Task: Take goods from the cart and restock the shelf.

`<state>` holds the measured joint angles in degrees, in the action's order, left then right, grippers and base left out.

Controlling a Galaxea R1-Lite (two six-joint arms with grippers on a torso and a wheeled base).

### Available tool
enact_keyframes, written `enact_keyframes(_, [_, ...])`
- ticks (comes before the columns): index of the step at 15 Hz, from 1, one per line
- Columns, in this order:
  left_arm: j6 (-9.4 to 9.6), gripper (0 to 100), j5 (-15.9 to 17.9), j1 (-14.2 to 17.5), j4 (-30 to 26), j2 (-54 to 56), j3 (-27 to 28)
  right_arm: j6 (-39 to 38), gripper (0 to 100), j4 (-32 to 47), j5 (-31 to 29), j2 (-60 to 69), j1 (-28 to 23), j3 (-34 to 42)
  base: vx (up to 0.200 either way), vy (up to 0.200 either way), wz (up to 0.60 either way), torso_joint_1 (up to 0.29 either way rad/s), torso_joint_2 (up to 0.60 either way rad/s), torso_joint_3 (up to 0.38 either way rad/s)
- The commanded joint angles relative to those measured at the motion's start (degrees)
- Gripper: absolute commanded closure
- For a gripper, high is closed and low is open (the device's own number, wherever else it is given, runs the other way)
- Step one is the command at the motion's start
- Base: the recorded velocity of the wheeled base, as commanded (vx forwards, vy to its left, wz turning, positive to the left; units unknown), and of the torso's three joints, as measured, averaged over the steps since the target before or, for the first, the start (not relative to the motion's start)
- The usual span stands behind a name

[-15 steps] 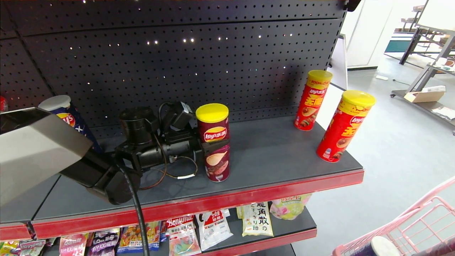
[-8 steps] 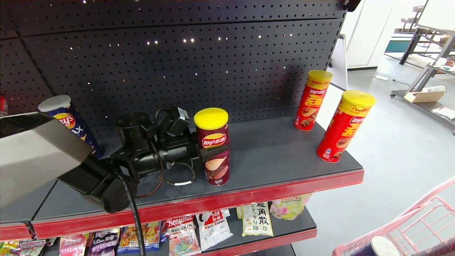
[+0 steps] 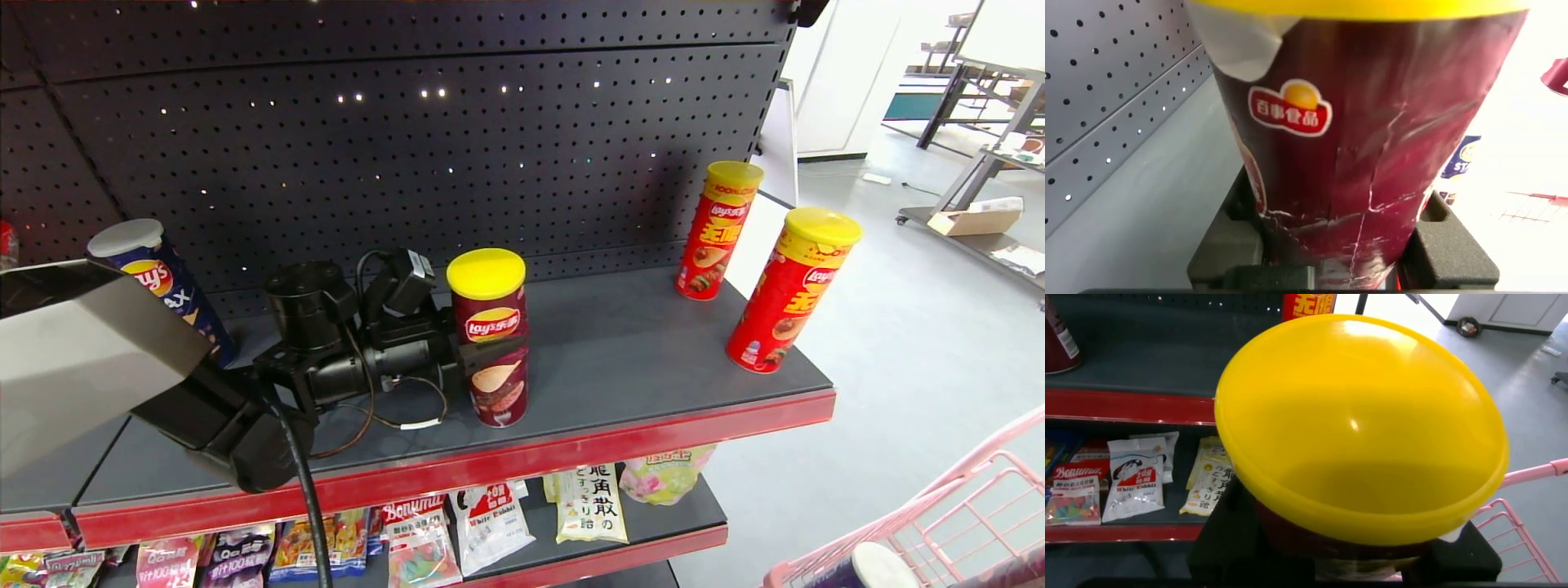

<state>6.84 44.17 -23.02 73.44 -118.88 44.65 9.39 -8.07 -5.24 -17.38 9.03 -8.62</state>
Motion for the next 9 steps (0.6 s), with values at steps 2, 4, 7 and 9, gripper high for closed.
enact_keyframes(2, [0.1, 100, -0.4, 0.0, 0.0, -0.2, -0.4, 0.0, 100, 0.0, 0.0, 0.0, 0.0, 0.0, 0.0, 0.0, 0.0, 0.0, 0.0, 0.0])
enact_keyframes(4, [0.1, 0, -0.6, 0.1, 0.0, -0.2, -1.1, 0.0, 100, 0.0, 0.0, 0.1, 0.0, 0.0, 0.0, 0.0, 0.0, 0.0, 0.0, 0.0])
enact_keyframes(7, [0.02, 0, -0.7, 0.0, 0.0, 0.0, -1.1, 0.0, 100, 0.0, 0.0, 0.1, 0.0, -0.1, 0.0, 0.0, 0.0, 0.0, 0.0, 0.0])
enact_keyframes(9, [0.02, 0, -0.7, 0.2, 0.0, 0.1, -1.2, 0.0, 100, 0.0, 0.0, 0.1, 0.0, -0.1, 0.0, 0.0, 0.0, 0.0, 0.0, 0.0])
